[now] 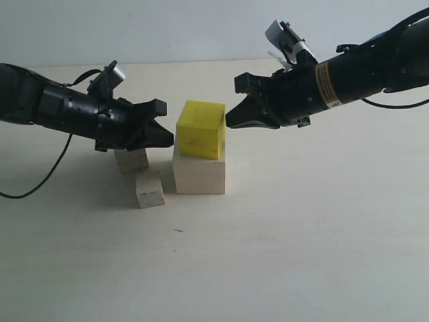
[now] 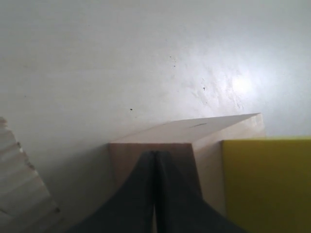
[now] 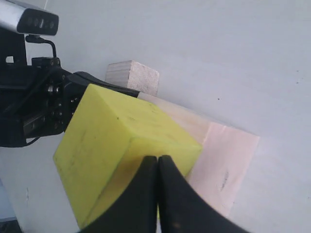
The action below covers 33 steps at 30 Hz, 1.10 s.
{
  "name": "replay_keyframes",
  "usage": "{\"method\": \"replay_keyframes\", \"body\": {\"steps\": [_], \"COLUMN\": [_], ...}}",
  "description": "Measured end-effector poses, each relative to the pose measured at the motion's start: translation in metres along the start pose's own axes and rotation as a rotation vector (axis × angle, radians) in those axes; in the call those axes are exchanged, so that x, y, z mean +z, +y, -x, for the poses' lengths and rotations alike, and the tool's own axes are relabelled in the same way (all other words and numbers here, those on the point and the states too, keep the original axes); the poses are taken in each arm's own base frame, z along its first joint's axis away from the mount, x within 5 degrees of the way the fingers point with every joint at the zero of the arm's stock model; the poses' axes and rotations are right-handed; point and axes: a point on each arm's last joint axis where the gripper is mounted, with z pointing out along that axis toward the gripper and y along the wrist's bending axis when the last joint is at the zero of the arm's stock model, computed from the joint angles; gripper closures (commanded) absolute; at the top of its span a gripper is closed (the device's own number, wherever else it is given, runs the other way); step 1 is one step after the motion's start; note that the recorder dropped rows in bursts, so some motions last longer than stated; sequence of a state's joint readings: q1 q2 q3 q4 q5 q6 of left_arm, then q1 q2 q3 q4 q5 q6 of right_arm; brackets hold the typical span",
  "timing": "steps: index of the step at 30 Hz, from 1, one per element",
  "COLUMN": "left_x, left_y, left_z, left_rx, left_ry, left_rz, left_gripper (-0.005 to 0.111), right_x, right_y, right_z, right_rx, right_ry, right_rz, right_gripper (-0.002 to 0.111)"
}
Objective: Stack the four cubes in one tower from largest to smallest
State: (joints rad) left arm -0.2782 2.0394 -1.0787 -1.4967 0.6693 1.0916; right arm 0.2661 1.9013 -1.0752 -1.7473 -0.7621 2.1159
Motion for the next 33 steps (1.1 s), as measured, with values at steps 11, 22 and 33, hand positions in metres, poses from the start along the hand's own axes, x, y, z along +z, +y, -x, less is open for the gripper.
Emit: {"method": "replay_keyframes", "body": {"steps": [11, 22, 33], "left_x": [0.0, 0.0, 0.0], "left_y": [0.0002, 0.0003, 0.0003], "left_z": [0.0, -0.0001, -0.0001], "left_rx": [0.001, 0.003, 0.003], "left_ry": [0.0, 0.002, 0.002], "left_rz": [0.002, 0.003, 0.003], "left_gripper": [0.107, 0.107, 0.107], "right_x": [-0.001, -0.0011, -0.0011], "right_y": [0.0026, 0.0026, 0.0009], "right_z": [0.0058, 0.0066, 0.0077], "right_rx": [-0.014, -0.019, -0.033], "right_ry": [-0.015, -0.019, -0.03], "right_rz": [0.003, 0.0, -0.019], "right_gripper": [0.108, 0.108, 0.108]}}
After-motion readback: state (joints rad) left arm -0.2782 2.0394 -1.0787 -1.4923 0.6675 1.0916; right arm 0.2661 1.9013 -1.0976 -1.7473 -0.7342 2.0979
